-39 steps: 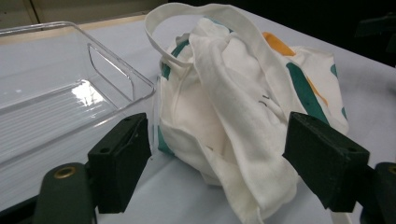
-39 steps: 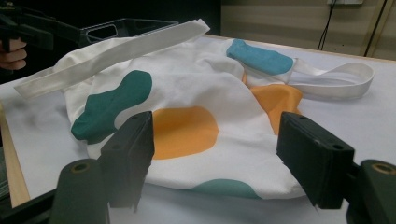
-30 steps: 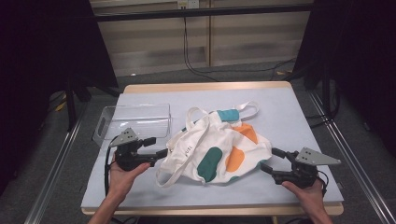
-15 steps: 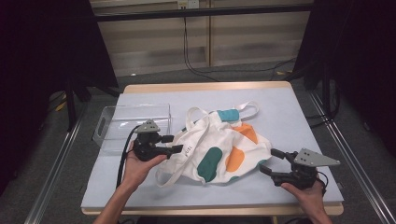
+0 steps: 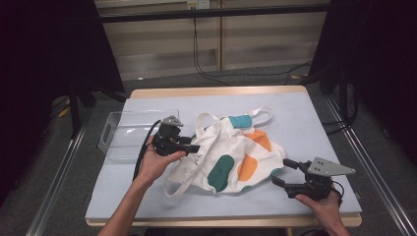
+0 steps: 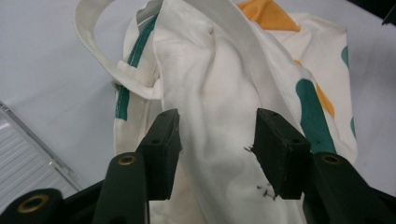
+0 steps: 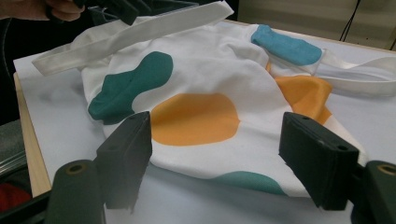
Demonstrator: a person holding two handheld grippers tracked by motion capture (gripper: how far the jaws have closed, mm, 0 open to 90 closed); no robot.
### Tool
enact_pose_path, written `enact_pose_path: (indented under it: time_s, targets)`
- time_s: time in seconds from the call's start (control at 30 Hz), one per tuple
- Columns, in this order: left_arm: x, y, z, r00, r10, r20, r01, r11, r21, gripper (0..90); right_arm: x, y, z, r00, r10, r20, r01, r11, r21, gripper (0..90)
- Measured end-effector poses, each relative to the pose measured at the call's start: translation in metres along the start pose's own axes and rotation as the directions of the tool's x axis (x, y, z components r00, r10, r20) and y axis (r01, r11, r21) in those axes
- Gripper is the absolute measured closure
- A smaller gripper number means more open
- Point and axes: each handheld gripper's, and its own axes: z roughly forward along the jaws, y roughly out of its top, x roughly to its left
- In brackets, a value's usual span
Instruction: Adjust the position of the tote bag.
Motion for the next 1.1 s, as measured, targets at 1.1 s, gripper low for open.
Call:
enact_pose_path:
  time_s: [1.1]
  targets:
    - [-0.009,0.003,0.017,0.9959,0.022,0.088,-0.019,0.9989,-0.042,86.1,0.003,-0.002,0.003,0.9999,0.006,-0.014,-0.005,0.998,0.067,25.2]
